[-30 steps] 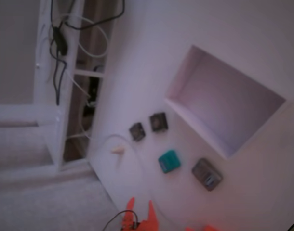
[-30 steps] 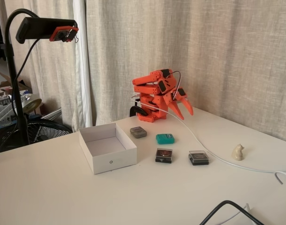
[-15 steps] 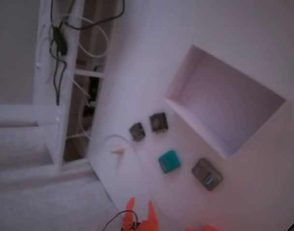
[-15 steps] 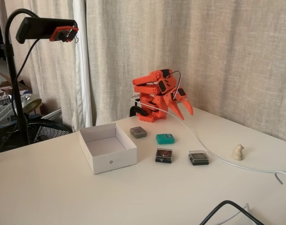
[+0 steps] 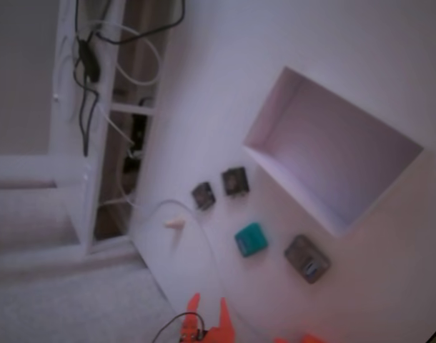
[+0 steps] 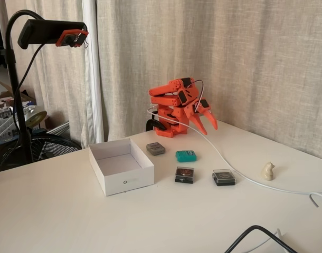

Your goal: Grasp the green cube and put it in the bin.

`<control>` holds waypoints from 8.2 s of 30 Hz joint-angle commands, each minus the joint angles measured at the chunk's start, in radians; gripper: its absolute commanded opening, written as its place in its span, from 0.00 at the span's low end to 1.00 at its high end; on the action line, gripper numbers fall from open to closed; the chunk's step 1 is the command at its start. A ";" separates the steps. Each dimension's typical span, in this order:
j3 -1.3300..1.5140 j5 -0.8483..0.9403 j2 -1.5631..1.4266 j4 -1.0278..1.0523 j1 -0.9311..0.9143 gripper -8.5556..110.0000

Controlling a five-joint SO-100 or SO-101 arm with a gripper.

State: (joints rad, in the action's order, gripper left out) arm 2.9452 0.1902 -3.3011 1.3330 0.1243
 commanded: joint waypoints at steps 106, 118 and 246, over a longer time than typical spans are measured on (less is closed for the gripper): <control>-0.822 0.077 1.675 -0.124 -0.563 0.25; -0.836 0.077 1.680 -0.129 -0.572 0.12; 0.006 0.241 -0.009 0.005 0.100 0.01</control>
State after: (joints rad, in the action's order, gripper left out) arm 3.0020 0.4280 -3.3011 1.3330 0.2178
